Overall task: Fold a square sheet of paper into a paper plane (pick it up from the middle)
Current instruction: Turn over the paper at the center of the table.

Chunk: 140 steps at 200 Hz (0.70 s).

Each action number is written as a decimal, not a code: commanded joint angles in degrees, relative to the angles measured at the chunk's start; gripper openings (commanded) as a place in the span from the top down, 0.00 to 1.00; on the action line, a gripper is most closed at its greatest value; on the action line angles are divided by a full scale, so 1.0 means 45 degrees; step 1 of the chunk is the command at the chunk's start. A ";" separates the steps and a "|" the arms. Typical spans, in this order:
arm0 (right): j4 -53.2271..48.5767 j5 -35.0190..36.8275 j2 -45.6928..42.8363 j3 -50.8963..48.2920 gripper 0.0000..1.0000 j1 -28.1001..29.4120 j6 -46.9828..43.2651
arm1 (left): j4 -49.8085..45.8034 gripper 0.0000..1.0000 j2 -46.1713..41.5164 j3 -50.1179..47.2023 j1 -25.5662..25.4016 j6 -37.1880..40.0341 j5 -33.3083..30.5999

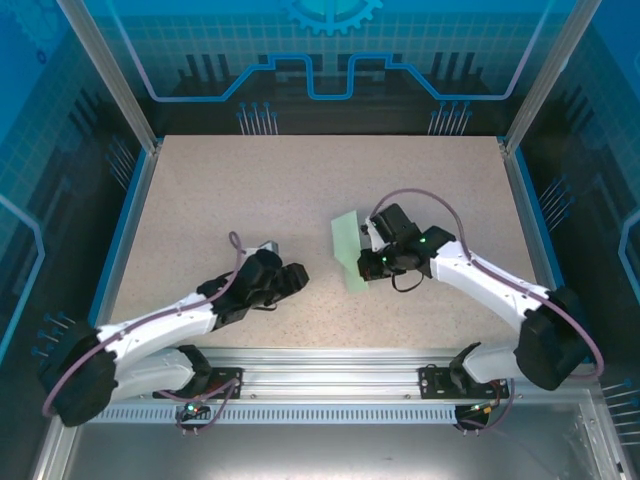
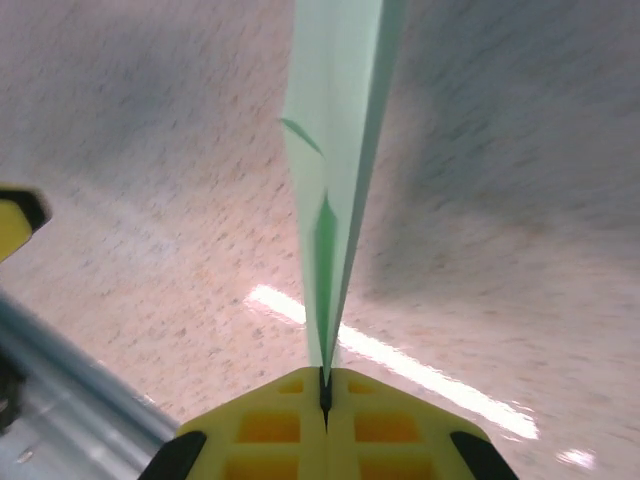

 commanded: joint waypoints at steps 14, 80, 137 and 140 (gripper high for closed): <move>-0.7037 0.9218 0.0974 0.3199 0.97 0.2208 0.1684 | -0.1878 0.45 -0.1808 -0.0966 0.0516 0.0113 -0.1377; -0.8955 0.8822 0.7799 0.7002 0.94 0.4702 0.3206 | -0.3787 0.40 -0.3835 -0.1595 0.1346 0.0091 -0.1976; -0.5026 0.3459 0.9521 0.8061 0.85 0.5150 0.2264 | -0.5691 0.39 -0.6305 -0.2222 0.2084 -0.0279 -0.2480; -0.4741 0.3055 0.9485 0.7996 0.84 0.5088 0.2182 | -0.5723 0.39 -0.6363 -0.2223 0.2099 -0.0272 -0.2462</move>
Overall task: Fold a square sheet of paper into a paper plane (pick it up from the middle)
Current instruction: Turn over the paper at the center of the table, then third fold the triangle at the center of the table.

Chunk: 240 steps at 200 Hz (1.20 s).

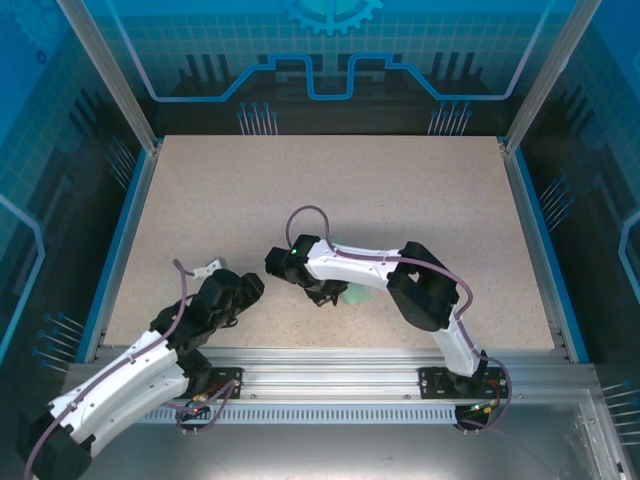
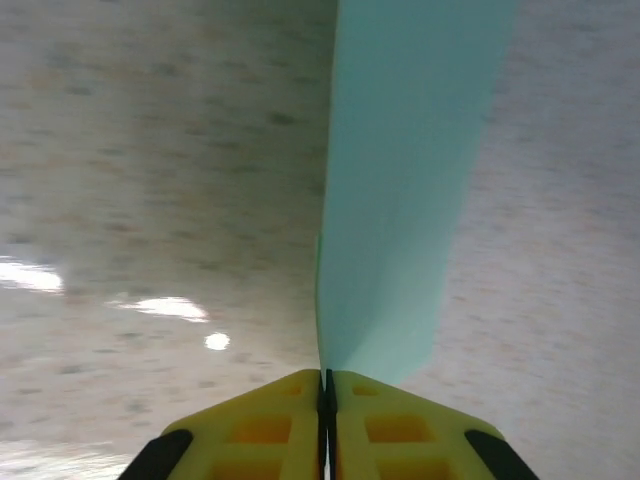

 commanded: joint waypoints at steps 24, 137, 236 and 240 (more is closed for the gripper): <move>0.3945 -0.5112 -0.0986 -0.0787 0.67 -0.0419 -0.0611 | -0.0951 0.37 -0.0582 -0.0246 0.0275 0.0113 -0.0054; 0.9567 -0.9865 -0.7145 -0.9040 0.60 -0.5927 -0.1952 | 0.4772 0.59 0.7360 0.3043 -0.1812 0.2296 0.4287; 1.0888 -1.1297 -0.7459 -1.0898 0.58 -0.6941 -0.2392 | 0.4123 0.69 1.2508 0.5389 -0.2591 0.1711 0.3679; 1.0922 -1.1308 -0.7418 -1.0904 0.58 -0.6921 -0.2394 | 0.4173 0.69 1.2583 0.5370 -0.2591 0.1714 0.3659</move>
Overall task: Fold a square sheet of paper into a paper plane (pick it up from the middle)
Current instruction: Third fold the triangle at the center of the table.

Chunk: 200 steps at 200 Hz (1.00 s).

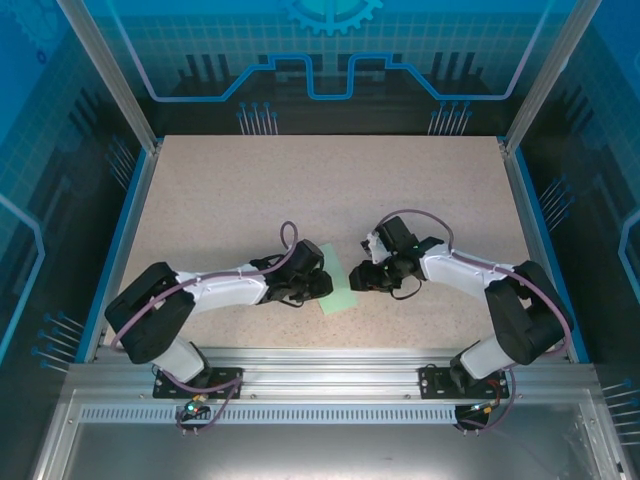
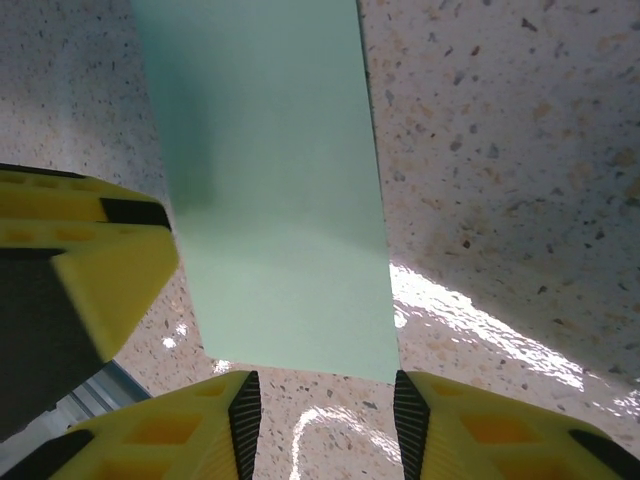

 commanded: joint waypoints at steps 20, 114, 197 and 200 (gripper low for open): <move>0.0561 -0.0678 0.0360 -0.0181 0.57 -0.0119 -0.0316 | -0.0392 0.70 0.0547 0.0236 -0.0051 0.0038 -0.0398; 0.0506 -0.0627 0.1892 0.0607 0.55 0.0149 -0.0643 | -0.0425 0.71 0.0481 -0.0289 -0.0014 0.0063 -0.0816; 0.0270 -0.0428 0.2502 0.1556 0.54 0.0219 -0.0791 | -0.0419 0.74 0.0685 -0.0559 -0.0014 -0.0005 -0.0900; 0.0253 -0.0434 0.2554 0.1586 0.54 0.0202 -0.0778 | -0.0411 0.74 0.0685 -0.0584 -0.0012 -0.0014 -0.0910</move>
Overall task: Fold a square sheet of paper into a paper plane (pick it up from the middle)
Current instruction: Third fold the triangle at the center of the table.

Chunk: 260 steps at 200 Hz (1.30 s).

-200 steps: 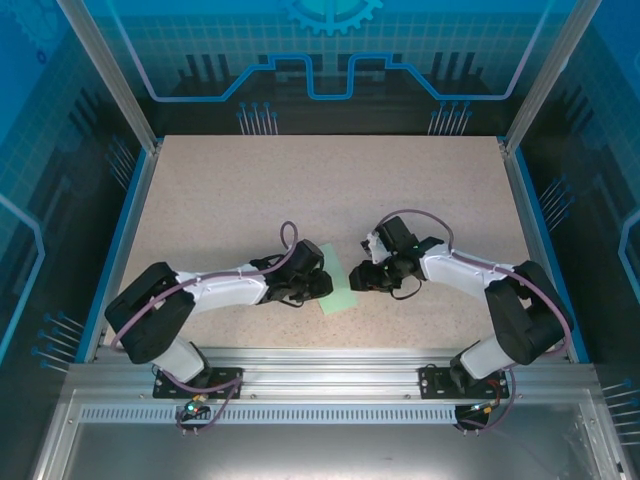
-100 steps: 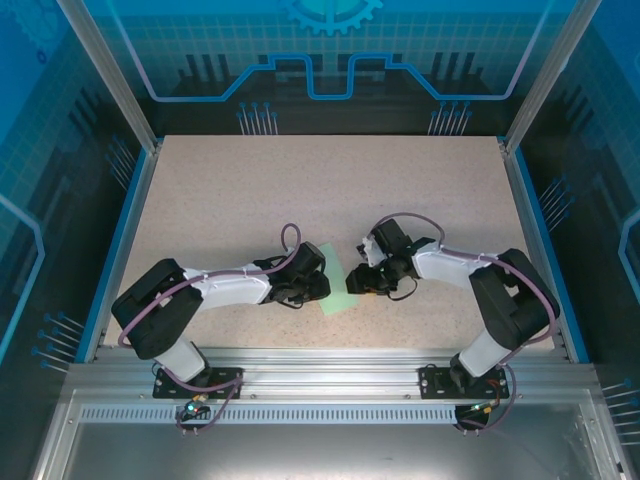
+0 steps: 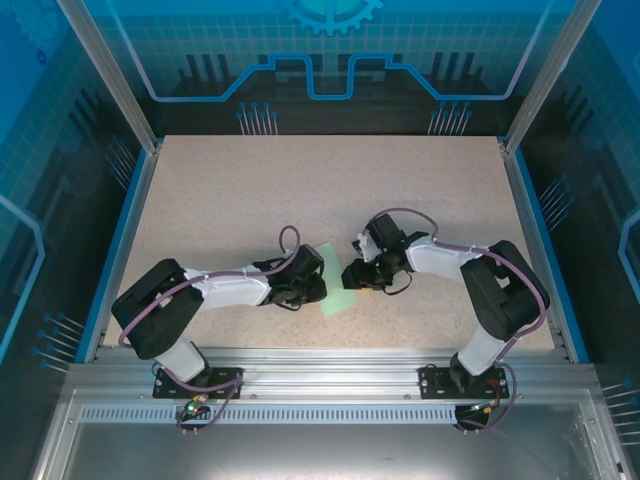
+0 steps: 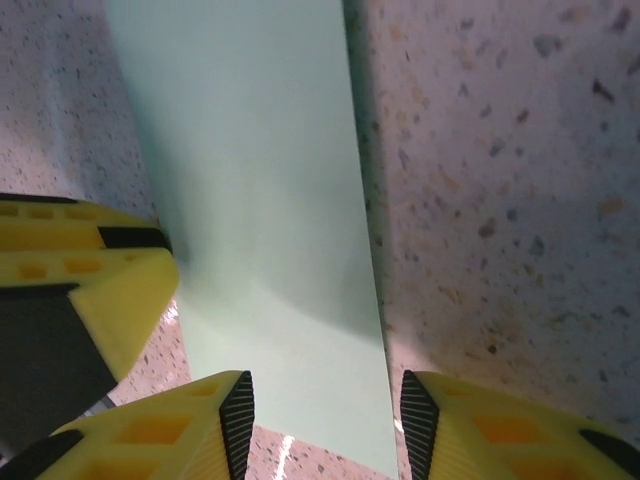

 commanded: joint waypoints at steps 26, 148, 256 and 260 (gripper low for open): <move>-0.0215 -0.0121 0.0636 0.0681 0.54 0.0213 -0.0297 | -0.0270 0.75 0.0214 -0.0398 -0.0014 -0.0039 -0.0258; 0.0009 -0.0470 0.0296 0.0375 0.56 0.0546 -0.0177 | -0.0276 0.75 -0.0050 -0.0477 -0.0013 -0.0008 -0.0236; 0.1347 -0.2095 0.0488 0.0365 0.54 0.0008 0.0233 | -0.0337 0.74 -0.0274 -0.0521 -0.0012 -0.0001 -0.0291; 0.1347 -0.2111 0.0515 0.0388 0.54 -0.0020 0.0195 | -0.0330 0.75 -0.0265 -0.0534 -0.0016 -0.0001 -0.0299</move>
